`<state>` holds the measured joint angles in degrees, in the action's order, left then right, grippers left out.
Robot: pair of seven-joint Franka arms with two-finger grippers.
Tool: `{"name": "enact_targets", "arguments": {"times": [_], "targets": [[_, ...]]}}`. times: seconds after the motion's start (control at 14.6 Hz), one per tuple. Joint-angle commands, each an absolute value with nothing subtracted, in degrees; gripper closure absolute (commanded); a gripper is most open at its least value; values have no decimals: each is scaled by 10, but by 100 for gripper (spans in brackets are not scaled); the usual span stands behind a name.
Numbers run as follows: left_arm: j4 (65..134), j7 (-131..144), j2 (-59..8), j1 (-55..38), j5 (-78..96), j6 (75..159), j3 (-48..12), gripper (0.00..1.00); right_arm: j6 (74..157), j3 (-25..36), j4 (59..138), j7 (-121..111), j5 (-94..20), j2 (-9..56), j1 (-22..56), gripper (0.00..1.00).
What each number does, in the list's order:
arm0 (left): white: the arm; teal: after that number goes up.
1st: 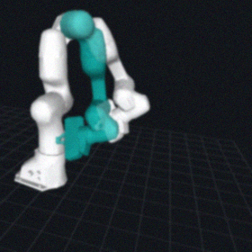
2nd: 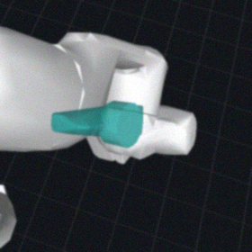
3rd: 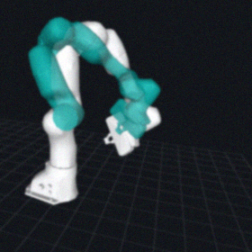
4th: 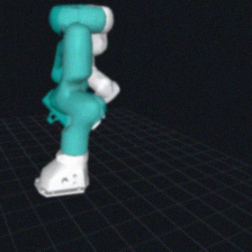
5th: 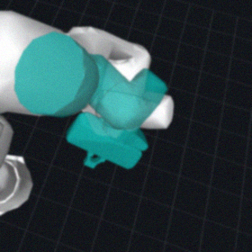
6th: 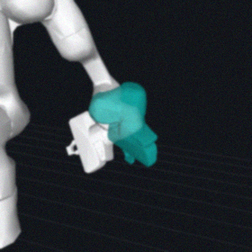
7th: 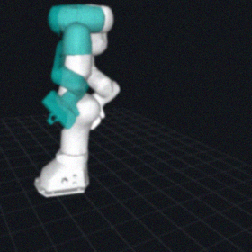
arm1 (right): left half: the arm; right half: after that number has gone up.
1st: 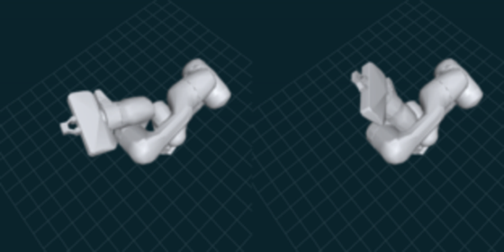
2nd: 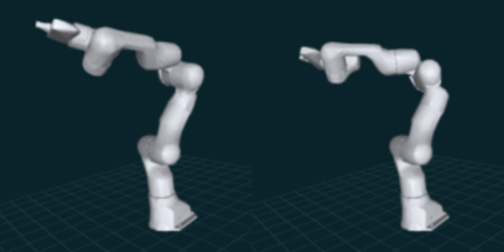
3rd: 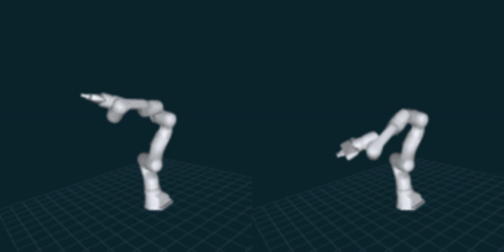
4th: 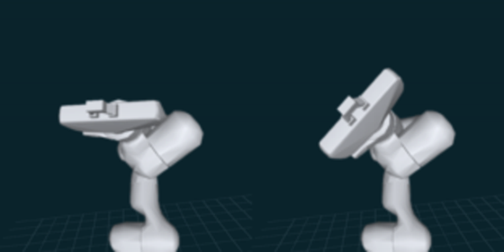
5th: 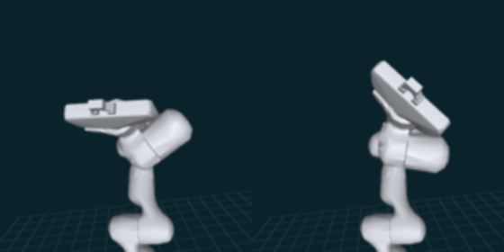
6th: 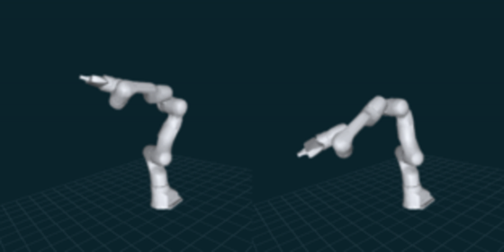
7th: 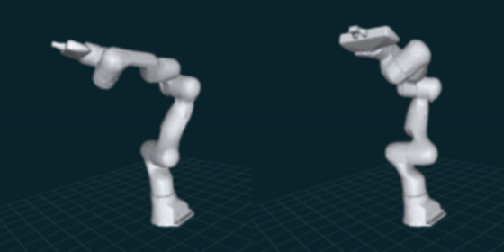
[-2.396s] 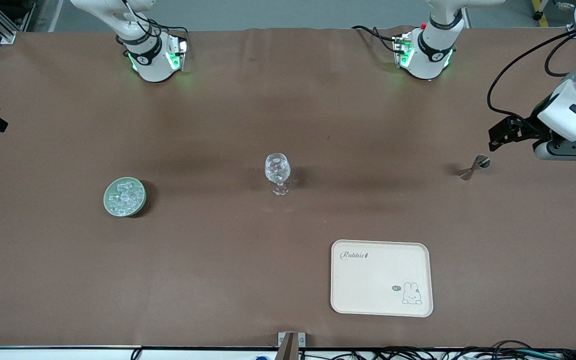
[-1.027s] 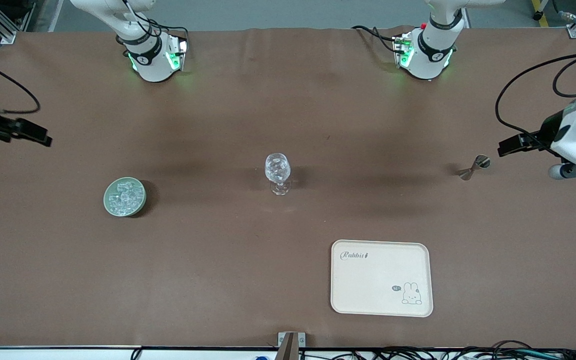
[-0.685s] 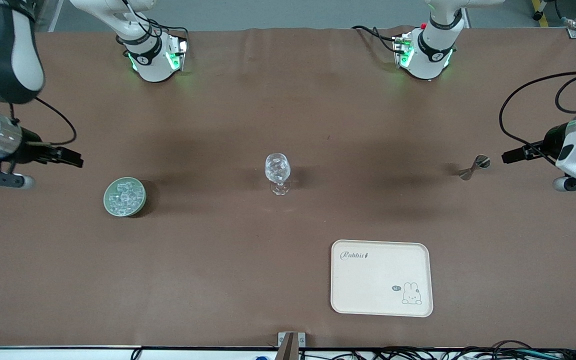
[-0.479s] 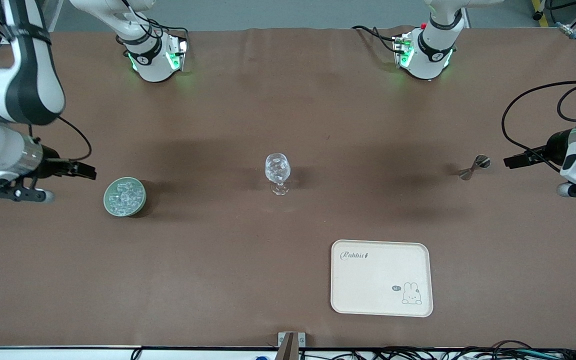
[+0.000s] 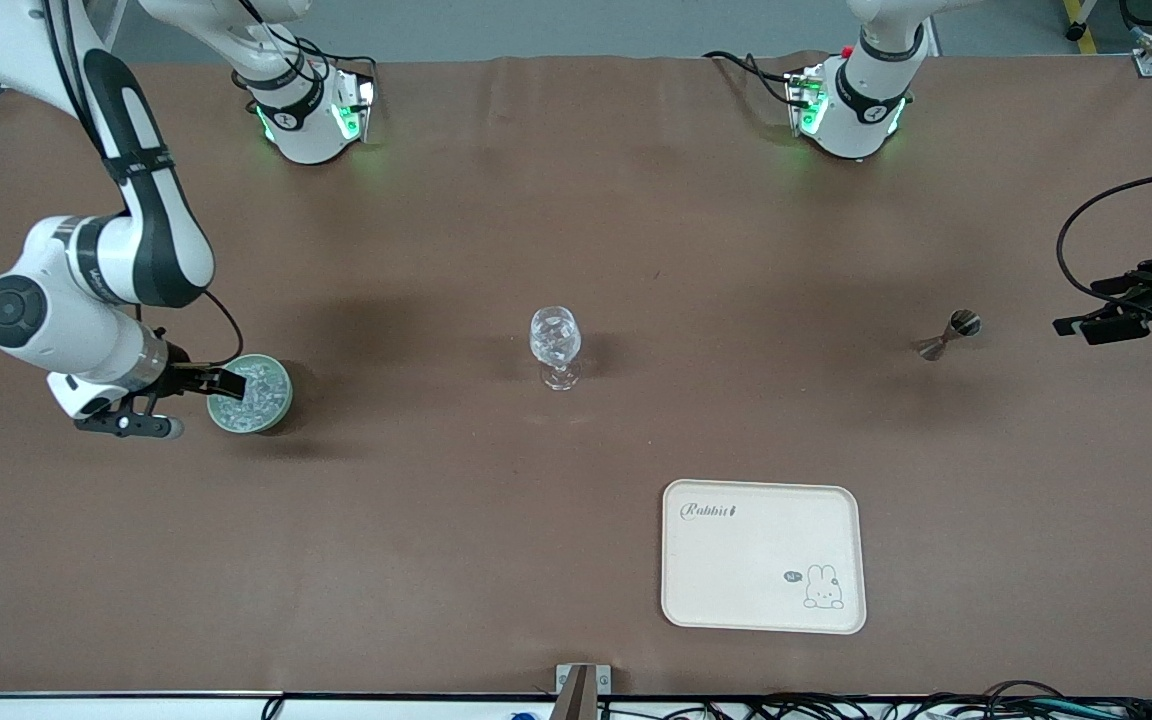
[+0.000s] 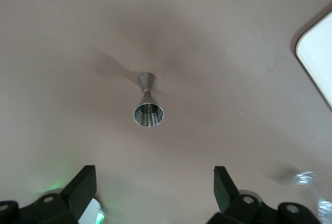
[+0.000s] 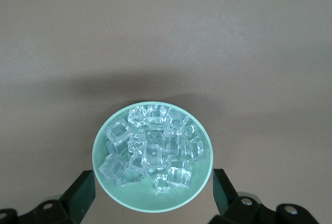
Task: Pour wine and add ice with both arms
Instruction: 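Grasp an ice cube with the right gripper while the left gripper reaches the jigger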
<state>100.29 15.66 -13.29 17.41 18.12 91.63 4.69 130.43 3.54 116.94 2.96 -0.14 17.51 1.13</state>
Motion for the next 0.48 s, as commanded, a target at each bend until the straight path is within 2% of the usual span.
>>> {"name": "enact_targets", "arguments": {"times": [0.0, 0.21, 0.41], "targets": [[1018, 167, -156, 226, 256, 905, 43, 0, 1338, 36, 1190, 35, -11, 180, 15, 0], [1024, 166, -179, 260, 266, 889, 44, 0, 1380, 36, 1215, 34, -11, 188, 23, 4], [1020, 163, -215, 308, 307, 888, 43, 0, 1381, 36, 1217, 28, -10, 192, 27, 16]]}}
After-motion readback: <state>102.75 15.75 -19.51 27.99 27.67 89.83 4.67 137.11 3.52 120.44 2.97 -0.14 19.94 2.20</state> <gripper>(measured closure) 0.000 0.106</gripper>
